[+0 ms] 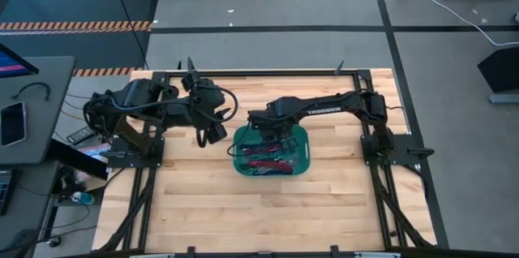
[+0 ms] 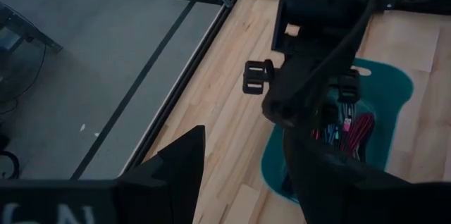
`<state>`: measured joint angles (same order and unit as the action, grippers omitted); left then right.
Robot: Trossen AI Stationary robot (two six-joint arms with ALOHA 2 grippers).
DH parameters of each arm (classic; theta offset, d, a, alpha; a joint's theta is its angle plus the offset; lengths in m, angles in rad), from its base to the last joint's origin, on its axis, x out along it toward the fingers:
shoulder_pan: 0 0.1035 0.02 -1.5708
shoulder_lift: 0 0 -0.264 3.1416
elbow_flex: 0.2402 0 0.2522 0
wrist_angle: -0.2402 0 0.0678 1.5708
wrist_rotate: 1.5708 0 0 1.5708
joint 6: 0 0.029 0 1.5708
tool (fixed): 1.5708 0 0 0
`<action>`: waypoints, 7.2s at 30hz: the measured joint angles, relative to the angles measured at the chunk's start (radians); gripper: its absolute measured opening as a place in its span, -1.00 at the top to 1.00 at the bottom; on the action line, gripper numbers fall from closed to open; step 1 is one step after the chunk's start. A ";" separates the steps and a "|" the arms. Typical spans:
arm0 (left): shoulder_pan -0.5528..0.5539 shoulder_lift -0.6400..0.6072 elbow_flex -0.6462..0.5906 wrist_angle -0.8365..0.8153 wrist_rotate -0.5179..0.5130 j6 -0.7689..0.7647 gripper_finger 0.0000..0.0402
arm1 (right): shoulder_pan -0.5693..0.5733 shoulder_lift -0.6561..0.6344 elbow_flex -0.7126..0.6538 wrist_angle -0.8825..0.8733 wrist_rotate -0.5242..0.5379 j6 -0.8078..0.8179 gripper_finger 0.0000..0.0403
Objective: Pick and place USB-C Cables
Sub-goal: Adjust the green bin on the table, then return to Home Position
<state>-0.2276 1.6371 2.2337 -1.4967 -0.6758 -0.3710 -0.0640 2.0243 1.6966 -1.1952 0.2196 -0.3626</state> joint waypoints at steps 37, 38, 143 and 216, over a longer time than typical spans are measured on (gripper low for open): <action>-0.190 -0.071 0.001 -0.074 -0.030 0.062 0.32 | 0.177 -0.666 0.450 -0.377 0.472 0.620 0.98; -0.213 -0.087 0.001 -0.074 -0.042 0.053 0.39 | 0.196 -0.707 0.445 -0.376 0.475 0.641 0.99; 0.142 -1.120 -1.785 1.529 0.498 0.314 0.97 | 0.325 -1.952 -1.177 0.778 -0.399 0.345 0.86; 0.254 -0.942 -1.785 1.572 0.660 0.271 0.97 | 0.323 -2.018 -1.661 1.315 -0.079 0.128 0.85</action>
<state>0.0266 0.6950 0.4492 0.0748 -0.0155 -0.1003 0.2592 0.0063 0.0357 0.1197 0.1405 -0.2351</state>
